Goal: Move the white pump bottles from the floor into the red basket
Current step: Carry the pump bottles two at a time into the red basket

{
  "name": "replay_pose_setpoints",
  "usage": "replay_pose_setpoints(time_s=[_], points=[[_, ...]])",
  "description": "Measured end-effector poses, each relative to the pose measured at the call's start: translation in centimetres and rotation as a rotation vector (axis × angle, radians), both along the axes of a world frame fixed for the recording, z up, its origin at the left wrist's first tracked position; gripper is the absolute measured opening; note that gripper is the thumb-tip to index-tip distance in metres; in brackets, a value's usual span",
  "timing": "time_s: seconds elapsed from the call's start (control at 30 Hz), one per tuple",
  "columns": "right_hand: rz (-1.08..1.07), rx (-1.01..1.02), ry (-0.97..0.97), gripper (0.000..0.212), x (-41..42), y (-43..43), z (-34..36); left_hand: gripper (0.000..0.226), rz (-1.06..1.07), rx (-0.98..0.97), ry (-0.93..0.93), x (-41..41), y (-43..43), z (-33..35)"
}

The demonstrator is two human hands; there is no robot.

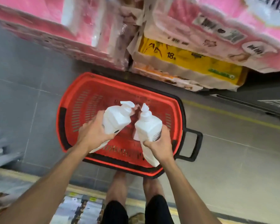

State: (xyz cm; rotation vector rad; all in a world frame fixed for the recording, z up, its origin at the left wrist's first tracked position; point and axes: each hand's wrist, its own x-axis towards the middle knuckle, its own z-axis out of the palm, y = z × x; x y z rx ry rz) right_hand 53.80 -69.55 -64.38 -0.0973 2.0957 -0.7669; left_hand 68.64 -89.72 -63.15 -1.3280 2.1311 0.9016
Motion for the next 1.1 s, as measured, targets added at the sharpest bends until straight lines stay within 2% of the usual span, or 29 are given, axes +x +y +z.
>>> replay_pose_setpoints(time_s=[0.17,0.43,0.63,0.8,0.87,0.97,1.03,1.1], points=[[0.119,0.105,-0.004,0.077,0.8,-1.7,-10.7,0.078,-0.030,-0.033,-0.080,0.4,-1.8,-9.5],[0.296,0.274,-0.008,0.094,1.5,-4.5,-21.5,0.086,-0.047,-0.034,-0.193,1.0,-4.0,-22.8],[0.418,0.334,-0.033,0.095,2.1,-6.3,-27.3,0.095,-0.065,-0.079,-0.201,1.6,-5.3,-28.9],[0.393,0.321,-0.075,0.122,2.8,-6.9,-30.2,0.091,-0.119,-0.116,-0.227,1.5,-5.6,-31.2],[0.372,0.316,-0.086,0.127,3.1,-7.2,-30.7,0.092,-0.131,-0.119,-0.234,1.4,-5.5,-31.9],[0.366,0.295,-0.073,0.117,3.3,-7.1,-31.0,0.090,-0.115,-0.144,-0.223,1.5,-5.1,-32.6],[0.398,0.262,-0.083,0.090,2.9,-6.6,-30.7,0.084,-0.080,-0.141,-0.186,1.8,-5.0,-32.3],[0.393,0.222,-0.111,0.062,2.1,-6.0,-29.7,0.064,-0.041,-0.138,-0.128,2.2,-5.2,-30.9]])
